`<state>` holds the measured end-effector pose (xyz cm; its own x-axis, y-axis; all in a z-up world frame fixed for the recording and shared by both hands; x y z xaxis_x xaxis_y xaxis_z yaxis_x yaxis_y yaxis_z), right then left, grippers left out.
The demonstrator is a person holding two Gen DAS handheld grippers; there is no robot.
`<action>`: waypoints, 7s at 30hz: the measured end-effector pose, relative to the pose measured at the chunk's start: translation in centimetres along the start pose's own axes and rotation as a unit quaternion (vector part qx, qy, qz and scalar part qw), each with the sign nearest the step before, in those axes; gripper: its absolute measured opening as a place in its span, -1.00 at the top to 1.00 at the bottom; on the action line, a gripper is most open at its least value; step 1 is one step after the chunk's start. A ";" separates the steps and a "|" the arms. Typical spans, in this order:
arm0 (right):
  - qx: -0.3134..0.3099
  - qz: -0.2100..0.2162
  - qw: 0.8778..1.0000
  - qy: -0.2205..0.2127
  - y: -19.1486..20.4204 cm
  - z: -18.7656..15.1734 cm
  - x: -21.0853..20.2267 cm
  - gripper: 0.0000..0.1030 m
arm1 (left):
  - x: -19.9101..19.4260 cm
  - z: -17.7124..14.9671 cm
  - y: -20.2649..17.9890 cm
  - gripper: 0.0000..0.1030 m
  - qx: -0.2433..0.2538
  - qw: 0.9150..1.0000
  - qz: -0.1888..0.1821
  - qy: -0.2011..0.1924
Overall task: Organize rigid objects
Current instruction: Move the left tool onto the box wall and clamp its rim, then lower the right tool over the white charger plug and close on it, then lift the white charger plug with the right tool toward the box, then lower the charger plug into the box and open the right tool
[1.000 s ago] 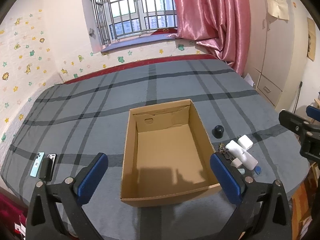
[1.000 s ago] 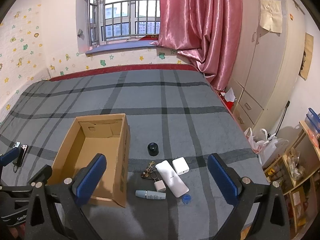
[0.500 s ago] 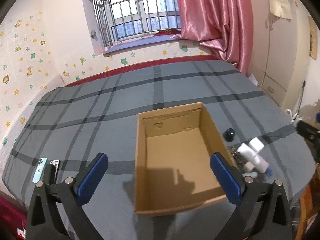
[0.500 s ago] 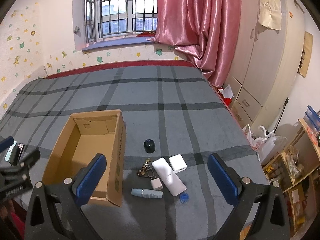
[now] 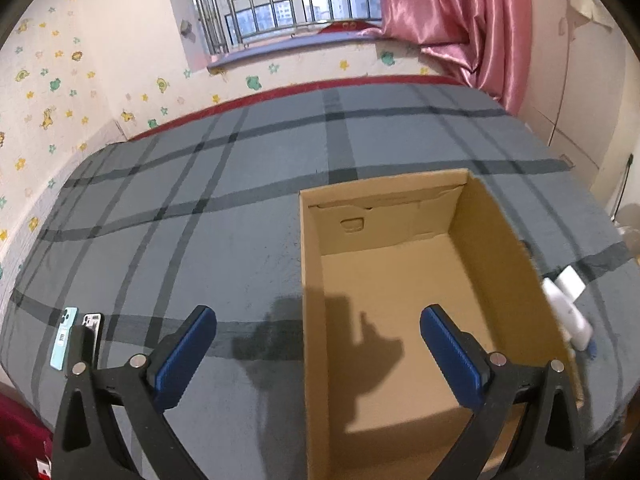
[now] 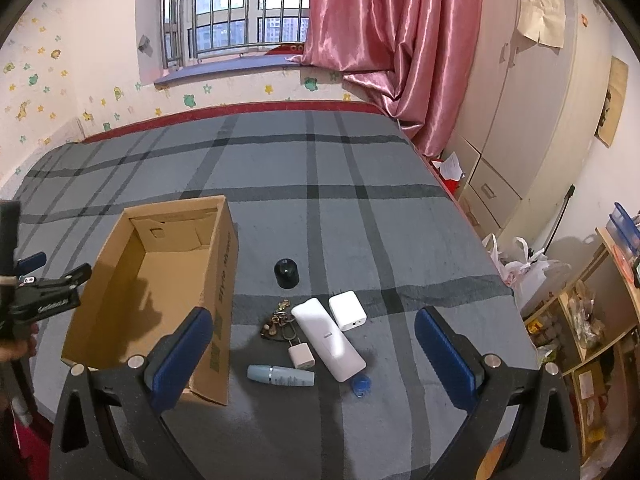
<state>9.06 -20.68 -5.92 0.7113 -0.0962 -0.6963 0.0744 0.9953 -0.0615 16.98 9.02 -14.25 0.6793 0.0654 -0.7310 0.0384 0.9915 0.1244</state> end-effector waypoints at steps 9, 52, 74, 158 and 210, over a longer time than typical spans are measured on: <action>-0.002 -0.003 1.000 0.012 -0.1 -0.5 0.9 -1.00 | 6.1 -0.7 1.1 -1.00 -0.018 0.999 -0.011 0.036; -0.047 0.024 0.995 0.080 -2.4 -2.3 10.9 -1.00 | 11.1 -2.2 0.4 0.67 0.016 0.994 -0.027 0.103; -0.053 0.031 0.982 0.180 -5.2 -5.7 23.9 -0.68 | 11.1 -2.2 0.4 0.67 0.014 0.994 -0.029 0.105; -0.064 0.044 0.984 0.159 -1.1 -0.4 18.3 0.12 | 11.2 -2.2 0.0 0.67 0.020 0.994 -0.019 0.109; -0.143 0.148 0.954 0.220 23.0 -2.1 20.8 0.11 | 11.3 -2.4 0.3 0.68 -0.014 0.993 -0.051 0.105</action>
<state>24.15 0.22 -23.33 0.3049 0.1386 -0.9422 -0.3222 0.9460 0.0349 22.91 10.36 -24.04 0.5050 -0.0160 -0.8630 0.0770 0.9967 0.0266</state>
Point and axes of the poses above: each gripper's, at about its wrist camera, not at the fingertips, and x roughly the way its jaws point, y to its left, z to its top, the point moved 8 cm from there along x, roughly the way its jaws point, and after that the axes turned 2 degrees about -y, right-handed, at the moved point
